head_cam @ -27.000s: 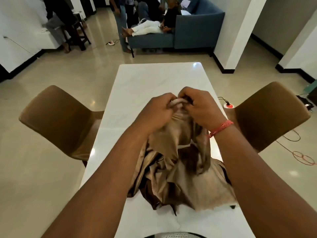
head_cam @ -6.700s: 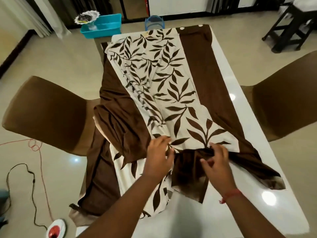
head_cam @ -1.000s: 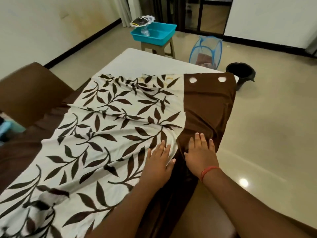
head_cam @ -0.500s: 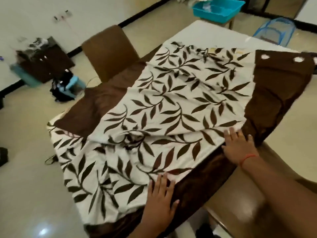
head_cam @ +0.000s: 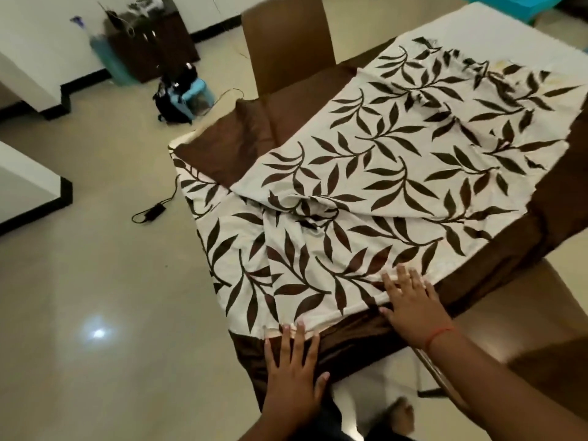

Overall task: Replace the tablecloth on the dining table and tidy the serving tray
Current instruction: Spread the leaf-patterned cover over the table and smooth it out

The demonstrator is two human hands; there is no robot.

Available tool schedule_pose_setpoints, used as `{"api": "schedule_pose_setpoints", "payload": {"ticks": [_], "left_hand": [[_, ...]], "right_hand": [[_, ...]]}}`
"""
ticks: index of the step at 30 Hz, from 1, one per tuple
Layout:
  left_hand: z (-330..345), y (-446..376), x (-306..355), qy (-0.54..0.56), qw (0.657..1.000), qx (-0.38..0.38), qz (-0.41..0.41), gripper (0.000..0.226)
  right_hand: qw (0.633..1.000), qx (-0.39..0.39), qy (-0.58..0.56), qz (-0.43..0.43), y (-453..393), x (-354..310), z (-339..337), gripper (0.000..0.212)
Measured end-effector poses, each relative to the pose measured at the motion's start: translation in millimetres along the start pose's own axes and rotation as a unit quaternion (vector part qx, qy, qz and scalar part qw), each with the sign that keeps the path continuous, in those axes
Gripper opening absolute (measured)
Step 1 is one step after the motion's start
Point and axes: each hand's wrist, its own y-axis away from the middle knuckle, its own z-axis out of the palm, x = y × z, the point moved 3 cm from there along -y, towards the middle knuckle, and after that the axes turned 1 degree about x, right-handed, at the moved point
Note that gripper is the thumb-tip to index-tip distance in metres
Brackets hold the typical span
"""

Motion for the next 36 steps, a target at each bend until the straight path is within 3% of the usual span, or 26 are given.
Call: {"api": "schedule_pose_setpoints", "payload": {"ticks": [7,14,21,27,36], "left_hand": [[-14.3,-3.6,16.3,0.021,0.998,0.053,-0.015,0.071],[-51.4,-41.7,281.3,0.056,0.985,0.114,0.117,0.078],[-52.8,34.0,562.8,0.11,0.966,0.096,0.215,0.084],[-68.6,43.7,694.1,0.063,0.96,0.088,0.257,0.076],[-67.9,-66.0,831.4,0.05,0.973,0.071,0.213,0.077]], "right_hand": [[0.994,0.044,-0.096,-0.023,37.1,9.5,-19.7,0.073],[0.984,0.116,-0.123,0.061,176.5,180.6,-6.4,0.074],[0.959,0.158,-0.148,0.183,374.6,423.8,21.4,0.074],[0.945,0.151,-0.18,0.228,437.3,544.6,35.7,0.075],[0.954,0.122,-0.176,0.212,379.2,685.9,34.3,0.077]]}}
